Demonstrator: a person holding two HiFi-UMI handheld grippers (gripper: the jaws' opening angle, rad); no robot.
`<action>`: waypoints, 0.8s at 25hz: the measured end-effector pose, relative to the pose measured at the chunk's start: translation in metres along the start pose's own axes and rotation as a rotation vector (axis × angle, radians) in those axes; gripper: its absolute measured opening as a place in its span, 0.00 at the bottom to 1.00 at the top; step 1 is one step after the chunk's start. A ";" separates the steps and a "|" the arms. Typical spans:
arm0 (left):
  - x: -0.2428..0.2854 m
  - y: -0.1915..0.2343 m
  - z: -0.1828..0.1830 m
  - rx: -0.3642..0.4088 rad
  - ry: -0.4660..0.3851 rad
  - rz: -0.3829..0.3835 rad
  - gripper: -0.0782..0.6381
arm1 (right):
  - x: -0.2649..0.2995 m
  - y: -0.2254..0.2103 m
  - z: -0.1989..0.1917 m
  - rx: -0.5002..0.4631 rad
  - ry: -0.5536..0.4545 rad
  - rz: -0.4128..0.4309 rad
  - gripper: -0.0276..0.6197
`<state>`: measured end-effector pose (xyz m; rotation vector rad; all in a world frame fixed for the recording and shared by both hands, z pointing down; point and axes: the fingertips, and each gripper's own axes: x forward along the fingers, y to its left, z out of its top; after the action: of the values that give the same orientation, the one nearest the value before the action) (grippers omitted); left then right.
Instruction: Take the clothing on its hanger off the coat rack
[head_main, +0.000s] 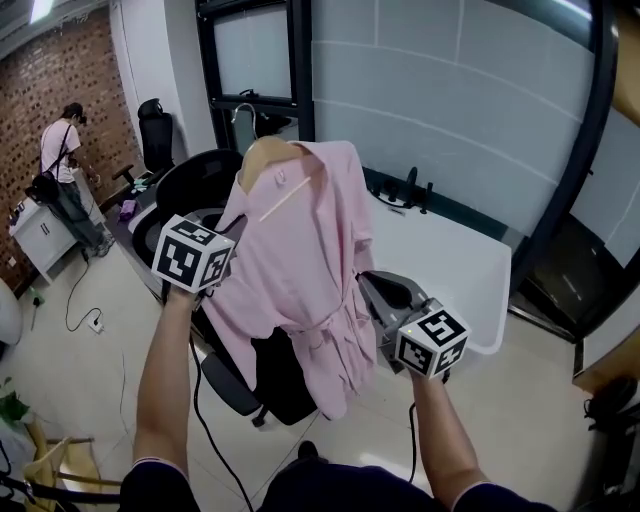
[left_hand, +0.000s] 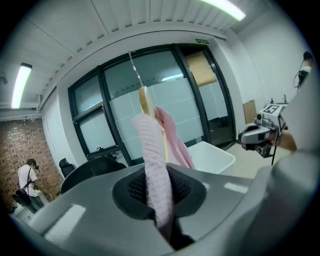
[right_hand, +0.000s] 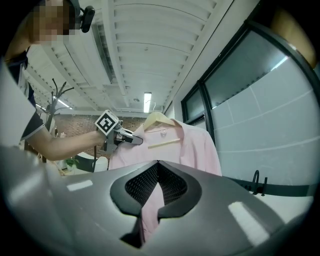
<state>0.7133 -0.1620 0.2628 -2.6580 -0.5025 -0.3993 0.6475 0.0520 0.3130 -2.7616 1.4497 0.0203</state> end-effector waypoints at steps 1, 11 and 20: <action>0.004 0.012 -0.003 -0.003 -0.002 0.002 0.15 | 0.009 -0.001 -0.001 0.001 0.002 -0.005 0.05; 0.028 0.094 -0.027 -0.031 0.031 0.043 0.15 | 0.079 -0.014 -0.009 0.018 0.031 0.006 0.05; 0.056 0.079 -0.085 -0.108 0.099 0.010 0.15 | 0.097 -0.028 -0.021 0.027 0.064 0.037 0.05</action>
<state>0.7784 -0.2503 0.3305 -2.7258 -0.4484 -0.5674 0.7258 -0.0129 0.3321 -2.7375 1.5043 -0.0869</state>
